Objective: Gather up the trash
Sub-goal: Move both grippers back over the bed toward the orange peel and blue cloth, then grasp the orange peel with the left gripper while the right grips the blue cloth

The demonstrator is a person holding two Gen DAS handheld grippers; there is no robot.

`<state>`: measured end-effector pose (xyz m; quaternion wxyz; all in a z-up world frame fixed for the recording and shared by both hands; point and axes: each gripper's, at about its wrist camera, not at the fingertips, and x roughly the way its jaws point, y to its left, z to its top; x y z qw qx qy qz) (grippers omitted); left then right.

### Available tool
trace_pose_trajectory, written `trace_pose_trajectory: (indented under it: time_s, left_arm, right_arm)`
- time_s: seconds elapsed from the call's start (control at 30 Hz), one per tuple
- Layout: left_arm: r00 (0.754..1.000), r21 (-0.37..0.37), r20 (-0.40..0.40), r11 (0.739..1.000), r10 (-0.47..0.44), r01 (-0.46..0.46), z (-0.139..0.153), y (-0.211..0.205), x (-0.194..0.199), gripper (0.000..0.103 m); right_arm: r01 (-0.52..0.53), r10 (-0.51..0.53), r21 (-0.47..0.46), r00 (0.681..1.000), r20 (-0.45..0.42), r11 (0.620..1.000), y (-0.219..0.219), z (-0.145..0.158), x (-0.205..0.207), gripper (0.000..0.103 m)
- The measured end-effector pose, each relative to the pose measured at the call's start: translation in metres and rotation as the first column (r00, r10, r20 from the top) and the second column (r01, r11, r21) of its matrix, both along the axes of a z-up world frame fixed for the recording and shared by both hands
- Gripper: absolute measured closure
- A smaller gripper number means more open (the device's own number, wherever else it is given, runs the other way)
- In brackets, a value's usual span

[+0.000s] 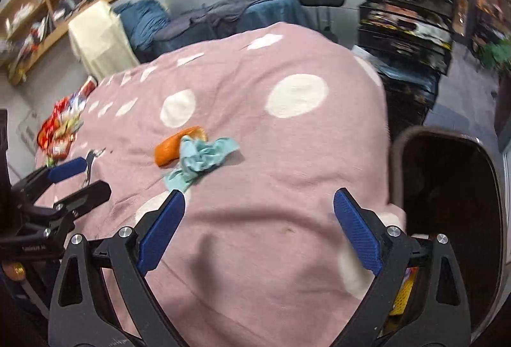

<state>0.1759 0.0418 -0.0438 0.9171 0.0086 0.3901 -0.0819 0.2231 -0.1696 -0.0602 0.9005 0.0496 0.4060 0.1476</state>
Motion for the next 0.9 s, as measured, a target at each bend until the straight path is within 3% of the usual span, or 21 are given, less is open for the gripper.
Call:
trace_pose_trajectory:
  time_s: [0.23,0.47,0.53,0.63,0.7,0.83,0.9]
  left_arm:
    - [0.997,-0.005,-0.027,0.997,0.074,-0.074,-0.008,0.034,0.004,0.008]
    - [0.996,-0.013,-0.046,0.997,0.071,-0.072,-0.014,0.043,0.007,0.008]
    - [0.997,-0.011,-0.048,0.998,0.065,-0.066,-0.015,0.043,0.007,0.008]
    - [0.997,-0.007,-0.052,0.998,0.060,-0.060,-0.017,0.042,0.008,0.008]
    - [0.997,-0.007,-0.054,0.998,0.057,-0.058,-0.017,0.041,0.008,0.008]
    - [0.997,-0.008,-0.059,0.998,0.055,-0.056,-0.017,0.041,0.008,0.008]
    - [0.997,-0.009,-0.061,0.998,0.054,-0.055,-0.017,0.041,0.008,0.008]
  right_arm:
    - [-0.144,0.139,-0.134,0.989,-0.052,0.980,0.058,0.000,0.028,0.010]
    - [-0.236,0.210,-0.229,0.968,-0.134,0.944,0.095,-0.012,0.053,0.013]
    - [-0.256,0.219,-0.247,0.961,-0.166,0.935,0.101,-0.018,0.059,0.020]
    - [-0.279,0.231,-0.254,0.952,-0.202,0.926,0.106,-0.028,0.065,0.039]
    - [-0.286,0.236,-0.258,0.949,-0.210,0.923,0.107,-0.032,0.066,0.062]
    - [-0.280,0.234,-0.261,0.953,-0.194,0.924,0.108,-0.035,0.063,0.089]
    - [-0.265,0.229,-0.249,0.959,-0.165,0.931,0.105,-0.033,0.060,0.093]
